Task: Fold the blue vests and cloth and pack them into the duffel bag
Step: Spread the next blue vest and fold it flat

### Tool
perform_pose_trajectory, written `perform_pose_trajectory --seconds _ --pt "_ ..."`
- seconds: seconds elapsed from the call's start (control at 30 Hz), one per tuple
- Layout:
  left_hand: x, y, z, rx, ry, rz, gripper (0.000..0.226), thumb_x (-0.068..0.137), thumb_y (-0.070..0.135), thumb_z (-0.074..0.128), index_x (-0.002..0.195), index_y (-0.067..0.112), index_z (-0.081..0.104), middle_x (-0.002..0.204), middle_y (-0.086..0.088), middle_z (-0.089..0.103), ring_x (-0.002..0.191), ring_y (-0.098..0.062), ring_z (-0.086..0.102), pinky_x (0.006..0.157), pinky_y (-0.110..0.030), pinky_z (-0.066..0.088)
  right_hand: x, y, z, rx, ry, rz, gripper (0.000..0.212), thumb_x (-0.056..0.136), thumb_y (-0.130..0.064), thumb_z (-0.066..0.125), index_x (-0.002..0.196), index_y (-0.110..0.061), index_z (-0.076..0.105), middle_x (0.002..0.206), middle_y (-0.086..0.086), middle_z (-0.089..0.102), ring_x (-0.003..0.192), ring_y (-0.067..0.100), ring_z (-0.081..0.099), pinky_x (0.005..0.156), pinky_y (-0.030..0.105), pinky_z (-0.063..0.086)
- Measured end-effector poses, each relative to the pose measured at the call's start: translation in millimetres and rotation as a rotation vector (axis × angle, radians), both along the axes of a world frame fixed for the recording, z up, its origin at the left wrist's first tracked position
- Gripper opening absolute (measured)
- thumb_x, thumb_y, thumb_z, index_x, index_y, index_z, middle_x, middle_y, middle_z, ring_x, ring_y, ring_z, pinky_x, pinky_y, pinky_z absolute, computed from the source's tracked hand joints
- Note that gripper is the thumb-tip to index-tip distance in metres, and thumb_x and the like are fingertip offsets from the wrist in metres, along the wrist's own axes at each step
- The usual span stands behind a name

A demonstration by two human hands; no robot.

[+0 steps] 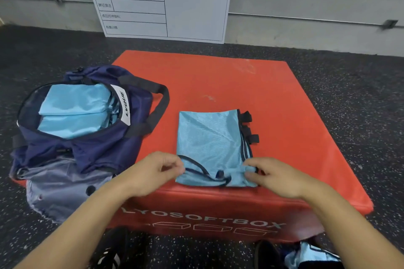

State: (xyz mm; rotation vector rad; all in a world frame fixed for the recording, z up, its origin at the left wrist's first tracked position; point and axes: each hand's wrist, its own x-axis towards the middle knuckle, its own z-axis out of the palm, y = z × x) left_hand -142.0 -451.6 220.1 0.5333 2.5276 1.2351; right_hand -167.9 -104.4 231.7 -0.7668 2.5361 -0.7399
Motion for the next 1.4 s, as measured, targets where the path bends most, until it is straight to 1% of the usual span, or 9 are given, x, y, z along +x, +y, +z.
perform_pose_trajectory --seconds 0.13,0.3,0.47,0.73,0.93,1.1,1.2,1.27,1.4 --pt "-18 13 -12 0.128 -0.083 0.319 0.018 0.100 0.018 0.061 0.084 0.015 0.070 0.058 0.009 0.058 0.057 -0.007 0.050 0.053 -0.022 0.042 -27 -19 -10 -0.337 -0.040 -0.430 0.005 0.100 -0.029 0.064 0.096 -0.027 0.067 0.082 -0.004 0.059 0.071 0.007 0.049 0.070 0.033 0.040" --pt "-23 19 -17 0.281 -0.211 0.528 0.015 0.103 0.020 0.055 0.100 0.018 0.069 0.069 0.001 0.065 0.061 -0.011 0.062 0.056 -0.025 0.051 -36 -34 -16 -0.515 -0.151 -0.751 0.018 0.103 -0.042 0.055 0.108 -0.032 0.069 0.109 -0.013 0.072 0.107 0.010 0.066 0.094 0.029 0.049" --pt "-8 12 -7 0.206 -0.141 0.237 0.023 0.105 0.031 0.050 0.114 0.036 0.071 0.093 0.018 0.068 0.083 0.004 0.063 0.076 -0.017 0.051 -16 -21 15 -0.600 -0.377 -0.617 0.032 0.105 -0.051 0.041 0.128 -0.044 0.063 0.117 -0.016 0.074 0.102 0.003 0.070 0.083 0.025 0.051" --pt "-11 17 -5 0.027 -0.090 0.119 0.025 0.104 0.032 0.053 0.117 0.034 0.074 0.114 0.033 0.068 0.111 0.017 0.057 0.092 -0.004 0.039 -5 -3 20 -0.239 -0.379 -0.294 0.019 0.095 -0.040 0.067 0.110 -0.045 0.077 0.122 -0.028 0.068 0.120 -0.012 0.055 0.104 0.019 0.037" --pt "-16 26 0 0.150 -0.082 0.150 0.022 0.102 0.024 0.058 0.109 0.027 0.078 0.111 0.026 0.072 0.108 0.012 0.061 0.090 -0.005 0.042 -21 -6 14 -0.381 -0.204 -0.348 0.028 0.092 -0.016 0.075 0.108 -0.039 0.078 0.080 0.000 0.051 0.076 0.014 0.049 0.076 0.031 0.039" --pt "-30 25 -15 0.299 0.014 0.318 0.026 0.093 0.042 0.066 0.117 0.036 0.075 0.087 -0.003 0.063 0.072 -0.009 0.049 0.072 -0.026 0.040 -33 -27 7 -0.690 -0.267 -0.508 0.048 0.091 -0.001 0.072 0.127 -0.032 0.069 0.118 -0.012 0.073 0.109 0.002 0.067 0.090 0.017 0.051" --pt "-33 20 -30 0.230 -0.052 0.327 0.046 0.076 0.062 0.063 0.118 0.044 0.071 0.095 -0.003 0.066 0.081 -0.013 0.055 0.081 -0.031 0.045 -37 -34 1 -0.590 -0.309 -0.518 0.045 0.093 -0.007 0.072 0.129 -0.033 0.067 0.124 -0.016 0.071 0.111 -0.003 0.066 0.089 0.013 0.052" --pt "-32 20 -32 0.197 -0.048 0.306 0.043 0.082 0.055 0.065 0.121 0.038 0.072 0.108 0.001 0.071 0.094 -0.020 0.063 0.092 -0.030 0.047 -39 -32 0 -0.583 -0.300 -0.536 0.041 0.094 -0.010 0.072 0.128 -0.032 0.068 0.122 -0.016 0.071 0.113 0.000 0.066 0.095 0.019 0.052" --pt "-27 22 -31 0.202 -0.004 0.264 0.026 0.096 0.022 0.069 0.118 0.034 0.074 0.088 0.008 0.062 0.080 -0.020 0.056 0.080 -0.026 0.042 -37 -26 0 -0.584 -0.252 -0.521 0.037 0.093 -0.006 0.072 0.123 -0.028 0.071 0.117 -0.013 0.074 0.111 0.003 0.068 0.095 0.022 0.051"
